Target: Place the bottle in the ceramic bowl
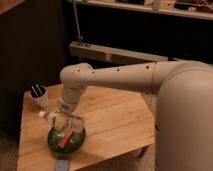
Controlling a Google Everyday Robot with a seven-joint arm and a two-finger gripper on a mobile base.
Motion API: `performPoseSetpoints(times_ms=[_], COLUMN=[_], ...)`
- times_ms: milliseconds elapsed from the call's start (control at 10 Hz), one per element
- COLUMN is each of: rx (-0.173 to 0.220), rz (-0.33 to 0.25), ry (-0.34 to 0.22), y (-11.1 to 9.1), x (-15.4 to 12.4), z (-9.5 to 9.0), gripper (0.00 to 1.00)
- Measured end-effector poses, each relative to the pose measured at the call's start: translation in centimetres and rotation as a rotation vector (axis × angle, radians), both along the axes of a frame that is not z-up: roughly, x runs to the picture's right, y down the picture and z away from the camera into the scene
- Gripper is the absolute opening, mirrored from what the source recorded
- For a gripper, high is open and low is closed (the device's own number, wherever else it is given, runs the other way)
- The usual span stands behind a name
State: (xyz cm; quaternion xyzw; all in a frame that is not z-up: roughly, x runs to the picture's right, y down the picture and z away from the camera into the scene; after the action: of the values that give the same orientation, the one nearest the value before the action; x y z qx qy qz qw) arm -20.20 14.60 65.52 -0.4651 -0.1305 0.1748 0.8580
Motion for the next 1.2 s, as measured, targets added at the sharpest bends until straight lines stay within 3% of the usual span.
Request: performPoseSetpoints(times_ms=[200, 300, 900, 1200], rx=[-0.010, -0.004, 0.034, 0.047], rz=[0.018, 0.036, 0.127, 0.125], ry=[0.005, 0.003, -0.051, -0.054], y=[0.6, 0.4, -1.5, -1.9], x=[0.3, 0.2, -2.6, -2.6], z=[-0.5, -0.4, -0.6, -0.8], gripper=[0.67, 0.72, 0.72, 0.72])
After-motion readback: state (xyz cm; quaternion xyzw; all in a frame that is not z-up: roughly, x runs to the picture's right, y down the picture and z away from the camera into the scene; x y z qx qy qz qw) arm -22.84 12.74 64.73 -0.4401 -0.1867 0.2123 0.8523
